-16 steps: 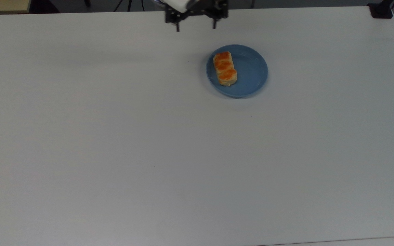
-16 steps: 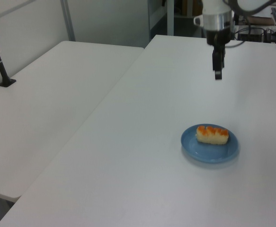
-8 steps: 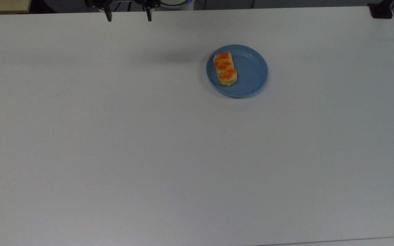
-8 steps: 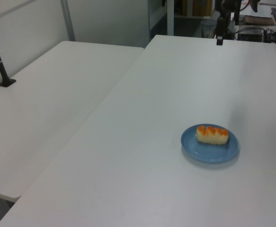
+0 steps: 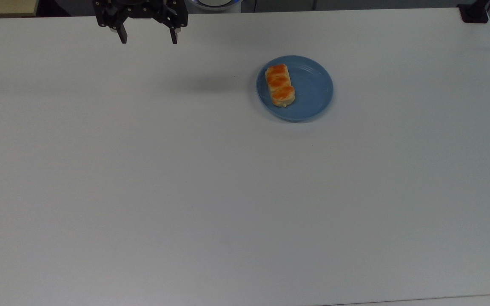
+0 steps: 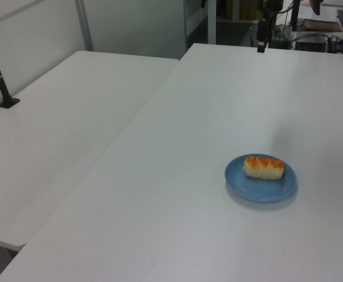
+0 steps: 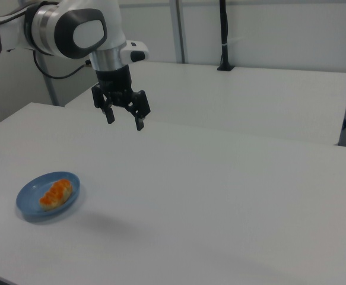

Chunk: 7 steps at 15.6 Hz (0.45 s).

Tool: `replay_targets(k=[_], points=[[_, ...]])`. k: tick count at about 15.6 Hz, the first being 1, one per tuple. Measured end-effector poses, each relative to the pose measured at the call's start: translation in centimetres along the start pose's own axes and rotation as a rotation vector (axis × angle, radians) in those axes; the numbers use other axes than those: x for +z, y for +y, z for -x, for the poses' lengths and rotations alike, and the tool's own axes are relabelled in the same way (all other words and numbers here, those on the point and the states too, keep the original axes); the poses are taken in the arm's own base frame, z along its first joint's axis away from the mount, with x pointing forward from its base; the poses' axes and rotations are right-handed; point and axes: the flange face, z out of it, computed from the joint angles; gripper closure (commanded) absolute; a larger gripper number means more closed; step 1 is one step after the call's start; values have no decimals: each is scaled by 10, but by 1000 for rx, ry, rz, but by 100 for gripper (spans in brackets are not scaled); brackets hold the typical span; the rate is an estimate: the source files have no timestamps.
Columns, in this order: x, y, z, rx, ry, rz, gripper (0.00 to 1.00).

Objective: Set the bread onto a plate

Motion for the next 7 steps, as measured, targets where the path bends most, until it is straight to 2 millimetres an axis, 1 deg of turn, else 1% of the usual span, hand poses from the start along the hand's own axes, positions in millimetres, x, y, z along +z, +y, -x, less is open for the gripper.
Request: replay_targets(k=[3,7], points=[[-4,2,0,3,8,1,0],[-5,3,0,5,9,3,0]])
